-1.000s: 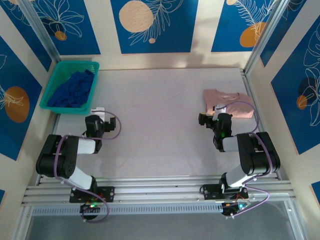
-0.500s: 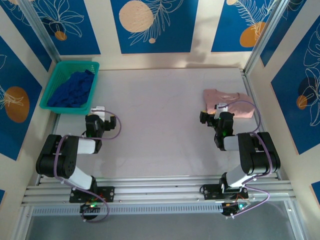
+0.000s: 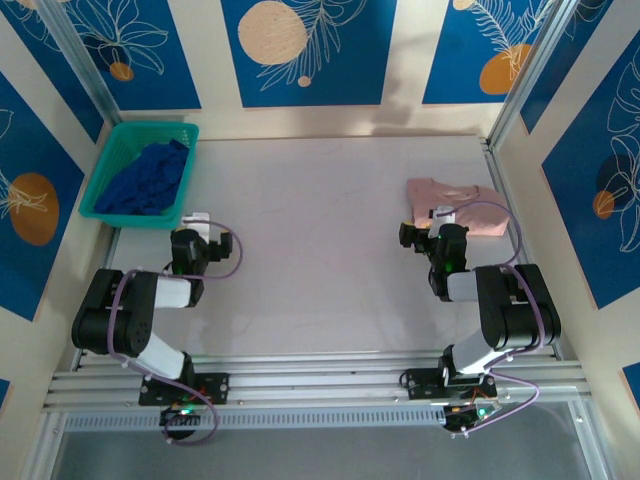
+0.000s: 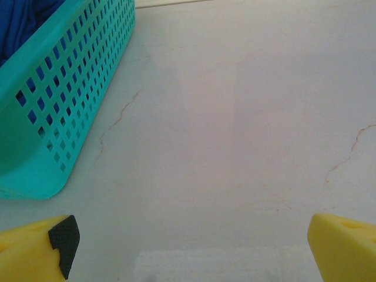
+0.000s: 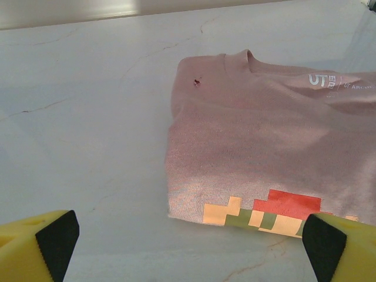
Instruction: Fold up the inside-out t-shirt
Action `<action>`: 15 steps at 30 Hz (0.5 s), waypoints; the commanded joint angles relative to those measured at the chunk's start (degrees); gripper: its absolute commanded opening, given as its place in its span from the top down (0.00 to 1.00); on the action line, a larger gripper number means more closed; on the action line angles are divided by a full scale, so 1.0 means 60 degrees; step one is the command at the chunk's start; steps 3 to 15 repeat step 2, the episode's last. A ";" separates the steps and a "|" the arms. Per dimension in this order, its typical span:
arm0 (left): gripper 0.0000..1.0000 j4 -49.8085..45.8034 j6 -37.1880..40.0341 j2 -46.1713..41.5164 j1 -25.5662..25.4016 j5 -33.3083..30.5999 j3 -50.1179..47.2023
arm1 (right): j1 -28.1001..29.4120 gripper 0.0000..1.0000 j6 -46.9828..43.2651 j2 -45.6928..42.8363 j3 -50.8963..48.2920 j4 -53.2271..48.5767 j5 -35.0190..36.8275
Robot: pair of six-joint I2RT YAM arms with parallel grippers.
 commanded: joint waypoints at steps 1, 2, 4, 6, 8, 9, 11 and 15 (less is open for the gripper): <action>0.00 0.0309 0.0090 -0.0061 0.0092 0.0188 0.0010 | 0.0014 0.01 0.0070 -0.0045 0.0156 0.0141 -0.0005; 0.00 0.0313 0.0087 -0.0063 0.0093 0.0184 0.0010 | 0.0004 0.01 0.0063 -0.0045 0.0156 0.0142 -0.0004; 0.00 0.0313 0.0087 -0.0063 0.0093 0.0184 0.0010 | 0.0004 0.01 0.0063 -0.0045 0.0156 0.0142 -0.0004; 0.00 0.0313 0.0087 -0.0063 0.0093 0.0184 0.0010 | 0.0004 0.01 0.0063 -0.0045 0.0156 0.0142 -0.0004; 0.00 0.0313 0.0087 -0.0063 0.0093 0.0184 0.0010 | 0.0004 0.01 0.0063 -0.0045 0.0156 0.0142 -0.0004; 0.00 0.0313 0.0087 -0.0063 0.0093 0.0184 0.0010 | 0.0004 0.01 0.0063 -0.0045 0.0156 0.0142 -0.0004; 0.00 0.0313 0.0087 -0.0063 0.0093 0.0184 0.0010 | 0.0004 0.01 0.0063 -0.0045 0.0156 0.0142 -0.0004; 0.00 0.0313 0.0087 -0.0063 0.0093 0.0184 0.0010 | 0.0004 0.01 0.0063 -0.0045 0.0156 0.0142 -0.0004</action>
